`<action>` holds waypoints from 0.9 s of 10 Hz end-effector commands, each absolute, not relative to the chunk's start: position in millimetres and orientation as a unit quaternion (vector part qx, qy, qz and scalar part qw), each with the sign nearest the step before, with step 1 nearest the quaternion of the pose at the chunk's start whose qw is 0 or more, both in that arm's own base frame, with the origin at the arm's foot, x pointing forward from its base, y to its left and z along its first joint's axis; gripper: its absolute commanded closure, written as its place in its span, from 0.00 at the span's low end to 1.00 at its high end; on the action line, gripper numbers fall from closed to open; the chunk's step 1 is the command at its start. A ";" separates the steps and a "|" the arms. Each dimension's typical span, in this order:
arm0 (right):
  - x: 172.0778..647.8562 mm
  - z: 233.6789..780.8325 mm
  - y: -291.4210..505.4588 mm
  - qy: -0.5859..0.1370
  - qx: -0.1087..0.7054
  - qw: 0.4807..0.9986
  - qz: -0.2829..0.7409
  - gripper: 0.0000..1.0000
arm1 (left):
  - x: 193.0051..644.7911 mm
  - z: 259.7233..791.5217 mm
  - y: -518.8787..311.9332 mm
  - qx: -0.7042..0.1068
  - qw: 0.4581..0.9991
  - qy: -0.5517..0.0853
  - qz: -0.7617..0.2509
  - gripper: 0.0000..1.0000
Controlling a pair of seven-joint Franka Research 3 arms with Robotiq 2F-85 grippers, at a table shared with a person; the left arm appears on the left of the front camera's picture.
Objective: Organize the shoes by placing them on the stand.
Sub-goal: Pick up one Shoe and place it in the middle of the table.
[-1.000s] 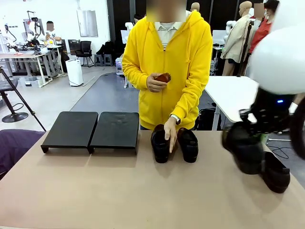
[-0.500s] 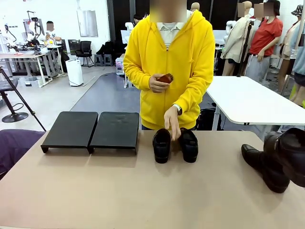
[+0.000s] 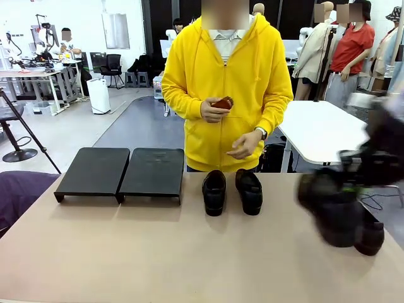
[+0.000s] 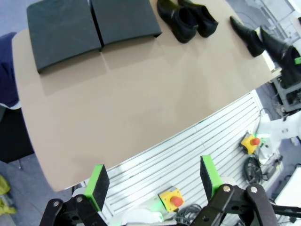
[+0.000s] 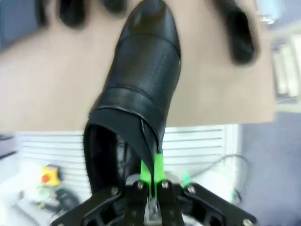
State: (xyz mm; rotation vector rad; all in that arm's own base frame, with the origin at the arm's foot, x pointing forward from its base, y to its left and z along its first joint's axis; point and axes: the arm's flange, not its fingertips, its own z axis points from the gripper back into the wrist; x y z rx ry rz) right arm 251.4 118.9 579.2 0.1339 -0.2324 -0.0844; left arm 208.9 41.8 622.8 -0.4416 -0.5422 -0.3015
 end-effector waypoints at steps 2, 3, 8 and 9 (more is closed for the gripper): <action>295.7 576.5 256.0 -0.092 0.089 0.991 0.031 1.00 | 207.8 623.4 42.3 -0.223 0.926 -0.265 -0.153 0.00; 311.8 566.8 304.9 -0.093 0.105 0.989 0.046 1.00 | 207.8 623.4 42.3 -0.223 0.926 -0.265 -0.153 0.00; 361.0 467.1 474.7 -0.049 0.165 0.985 -0.013 1.00 | 207.8 623.4 42.3 -0.223 0.926 -0.265 -0.153 0.00; 357.0 452.9 481.2 -0.038 0.151 0.988 -0.009 1.00 | 207.8 623.4 42.3 -0.223 0.926 -0.265 -0.153 0.00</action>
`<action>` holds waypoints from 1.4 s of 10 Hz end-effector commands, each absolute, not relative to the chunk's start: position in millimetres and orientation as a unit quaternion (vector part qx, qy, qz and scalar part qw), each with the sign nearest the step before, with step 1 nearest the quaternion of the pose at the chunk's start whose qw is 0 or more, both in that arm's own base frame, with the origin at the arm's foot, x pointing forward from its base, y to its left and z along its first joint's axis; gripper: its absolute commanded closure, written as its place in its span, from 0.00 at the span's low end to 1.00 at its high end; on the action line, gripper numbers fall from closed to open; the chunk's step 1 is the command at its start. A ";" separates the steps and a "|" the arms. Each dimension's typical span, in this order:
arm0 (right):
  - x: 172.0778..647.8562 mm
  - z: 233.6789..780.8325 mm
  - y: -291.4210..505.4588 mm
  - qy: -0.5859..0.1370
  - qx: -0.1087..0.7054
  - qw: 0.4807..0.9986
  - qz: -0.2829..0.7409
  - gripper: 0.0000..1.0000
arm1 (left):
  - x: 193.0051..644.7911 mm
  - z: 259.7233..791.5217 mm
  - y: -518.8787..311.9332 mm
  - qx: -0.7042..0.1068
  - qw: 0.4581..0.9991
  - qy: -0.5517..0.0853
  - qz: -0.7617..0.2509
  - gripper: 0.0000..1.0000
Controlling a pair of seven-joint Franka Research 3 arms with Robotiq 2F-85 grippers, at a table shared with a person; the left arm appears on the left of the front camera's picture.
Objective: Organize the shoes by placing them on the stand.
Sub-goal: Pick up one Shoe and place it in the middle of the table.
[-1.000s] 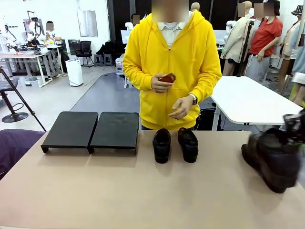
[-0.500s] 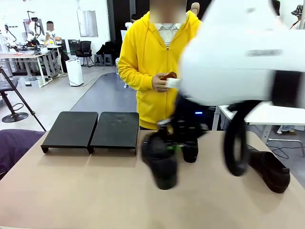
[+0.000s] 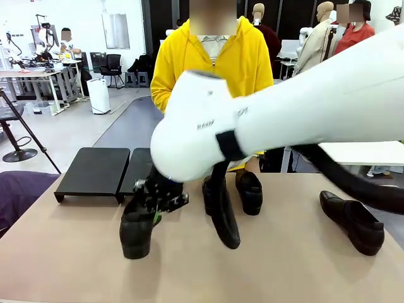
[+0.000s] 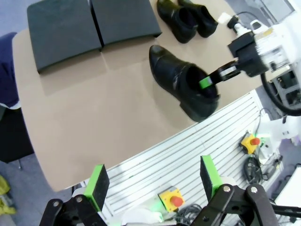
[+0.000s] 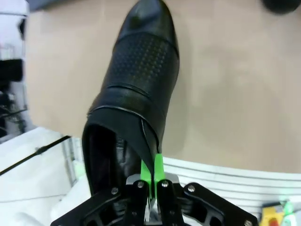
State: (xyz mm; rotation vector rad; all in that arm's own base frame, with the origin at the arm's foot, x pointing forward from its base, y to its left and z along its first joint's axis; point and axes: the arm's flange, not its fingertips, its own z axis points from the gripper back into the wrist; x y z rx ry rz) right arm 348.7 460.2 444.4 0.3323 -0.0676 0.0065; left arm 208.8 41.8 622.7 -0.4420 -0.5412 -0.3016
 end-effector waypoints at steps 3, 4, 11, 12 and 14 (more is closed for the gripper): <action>348.7 444.4 460.2 -0.034 0.165 0.986 0.003 1.00 | 207.8 623.4 42.3 -0.223 0.926 -0.265 -0.153 0.00; 348.7 444.4 460.2 -0.034 0.165 0.986 0.003 1.00 | 207.8 623.4 42.3 -0.223 0.926 -0.265 -0.153 0.00; 341.9 398.5 429.3 -0.048 0.164 0.985 -0.030 1.00 | 207.8 623.4 42.3 -0.223 0.926 -0.265 -0.153 0.00; 344.6 395.5 426.5 -0.039 0.167 0.985 -0.031 0.92 | 207.8 623.4 42.3 -0.223 0.926 -0.265 -0.153 0.00; 346.7 394.4 425.6 -0.036 0.169 0.985 -0.020 0.00 | 207.8 623.4 42.3 -0.223 0.926 -0.265 -0.153 0.00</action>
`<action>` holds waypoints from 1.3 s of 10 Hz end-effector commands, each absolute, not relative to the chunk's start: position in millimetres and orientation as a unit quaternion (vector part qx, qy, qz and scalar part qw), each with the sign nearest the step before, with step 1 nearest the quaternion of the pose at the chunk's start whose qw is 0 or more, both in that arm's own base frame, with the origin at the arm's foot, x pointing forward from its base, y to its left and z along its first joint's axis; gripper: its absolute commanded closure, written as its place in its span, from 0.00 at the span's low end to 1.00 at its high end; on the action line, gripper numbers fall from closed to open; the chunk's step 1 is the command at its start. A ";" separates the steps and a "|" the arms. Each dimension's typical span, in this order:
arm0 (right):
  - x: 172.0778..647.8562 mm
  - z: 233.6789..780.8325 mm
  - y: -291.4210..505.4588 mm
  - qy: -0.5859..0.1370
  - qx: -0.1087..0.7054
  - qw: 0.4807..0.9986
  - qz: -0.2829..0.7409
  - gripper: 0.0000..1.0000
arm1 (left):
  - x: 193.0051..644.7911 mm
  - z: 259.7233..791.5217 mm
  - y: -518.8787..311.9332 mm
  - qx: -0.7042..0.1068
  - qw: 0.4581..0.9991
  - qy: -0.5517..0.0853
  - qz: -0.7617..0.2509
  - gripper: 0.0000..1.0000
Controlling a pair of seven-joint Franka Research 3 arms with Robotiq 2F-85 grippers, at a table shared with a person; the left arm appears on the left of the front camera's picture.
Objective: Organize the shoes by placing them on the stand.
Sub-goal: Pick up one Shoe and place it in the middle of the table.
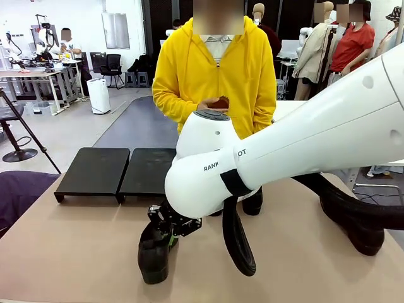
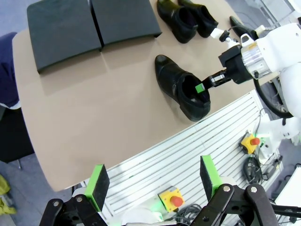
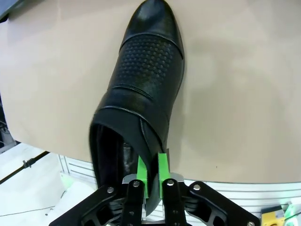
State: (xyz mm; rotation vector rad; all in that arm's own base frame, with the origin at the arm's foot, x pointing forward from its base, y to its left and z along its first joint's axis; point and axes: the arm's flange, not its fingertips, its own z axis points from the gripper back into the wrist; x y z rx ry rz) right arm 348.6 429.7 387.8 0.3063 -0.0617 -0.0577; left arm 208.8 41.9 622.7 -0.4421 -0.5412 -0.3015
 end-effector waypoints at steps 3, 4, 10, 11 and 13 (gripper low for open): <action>346.6 398.8 419.0 -0.029 0.169 0.985 -0.019 0.00 | 207.8 623.4 42.3 -0.223 0.926 -0.265 -0.153 0.00; 342.9 408.2 410.1 -0.029 0.165 0.986 -0.019 0.00 | 207.8 623.4 42.3 -0.223 0.926 -0.265 -0.153 0.00; 295.7 508.9 188.6 0.117 0.192 0.972 0.069 0.00 | 207.8 623.4 42.3 -0.223 0.926 -0.265 -0.153 0.00; 281.8 530.6 136.9 0.093 0.237 0.967 0.029 0.00 | 207.8 623.4 42.3 -0.223 0.926 -0.265 -0.153 0.00; 246.8 565.5 68.8 0.041 0.252 0.966 0.040 0.00 | 207.8 623.4 42.3 -0.223 0.926 -0.265 -0.153 0.00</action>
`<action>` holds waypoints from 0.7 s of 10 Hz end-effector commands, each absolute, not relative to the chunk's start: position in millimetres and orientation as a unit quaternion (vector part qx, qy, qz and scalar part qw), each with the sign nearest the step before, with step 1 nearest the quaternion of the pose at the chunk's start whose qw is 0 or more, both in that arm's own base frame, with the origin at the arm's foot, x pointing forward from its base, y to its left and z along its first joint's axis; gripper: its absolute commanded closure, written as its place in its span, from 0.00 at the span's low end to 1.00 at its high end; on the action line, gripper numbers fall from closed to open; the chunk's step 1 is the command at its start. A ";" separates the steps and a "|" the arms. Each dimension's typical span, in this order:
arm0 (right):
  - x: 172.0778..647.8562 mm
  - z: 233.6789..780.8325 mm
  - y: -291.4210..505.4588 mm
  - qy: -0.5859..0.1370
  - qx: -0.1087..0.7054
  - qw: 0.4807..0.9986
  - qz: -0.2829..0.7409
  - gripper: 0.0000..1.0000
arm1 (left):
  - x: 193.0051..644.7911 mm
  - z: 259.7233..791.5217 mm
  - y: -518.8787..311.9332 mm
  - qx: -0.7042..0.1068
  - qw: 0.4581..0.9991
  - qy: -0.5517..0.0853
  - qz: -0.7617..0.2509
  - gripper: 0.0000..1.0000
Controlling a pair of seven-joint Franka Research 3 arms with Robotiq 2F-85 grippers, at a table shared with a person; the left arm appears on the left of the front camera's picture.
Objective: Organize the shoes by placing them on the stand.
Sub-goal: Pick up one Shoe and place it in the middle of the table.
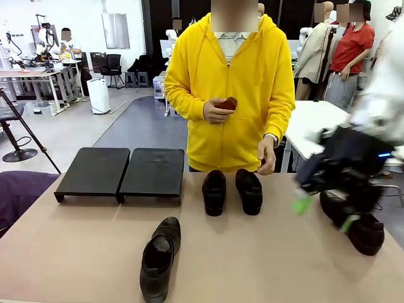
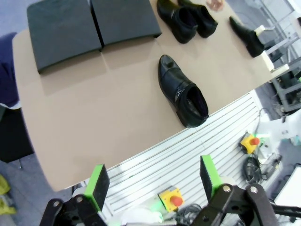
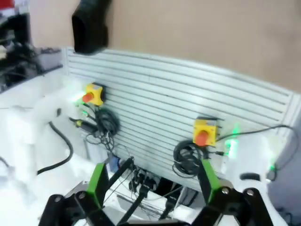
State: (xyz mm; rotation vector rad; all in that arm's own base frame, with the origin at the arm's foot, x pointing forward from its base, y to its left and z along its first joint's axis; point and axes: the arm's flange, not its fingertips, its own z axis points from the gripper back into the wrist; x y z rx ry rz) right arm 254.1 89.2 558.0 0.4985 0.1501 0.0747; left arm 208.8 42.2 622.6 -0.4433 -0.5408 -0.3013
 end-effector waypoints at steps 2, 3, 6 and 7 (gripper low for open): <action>213.5 588.3 19.8 -0.025 0.313 0.949 -0.027 0.00 | 207.8 623.4 42.3 -0.223 0.926 -0.265 -0.153 0.00; 200.8 592.9 12.3 -0.052 0.313 0.947 -0.043 0.00 | 207.8 623.4 42.3 -0.223 0.926 -0.265 -0.153 0.00; 207.0 603.9 9.4 -0.023 0.300 0.953 -0.043 0.00 | 207.8 623.4 42.3 -0.223 0.926 -0.265 -0.153 0.00; 207.0 603.9 9.4 -0.023 0.300 0.953 -0.043 0.00 | 207.8 623.4 42.3 -0.223 0.926 -0.265 -0.153 0.00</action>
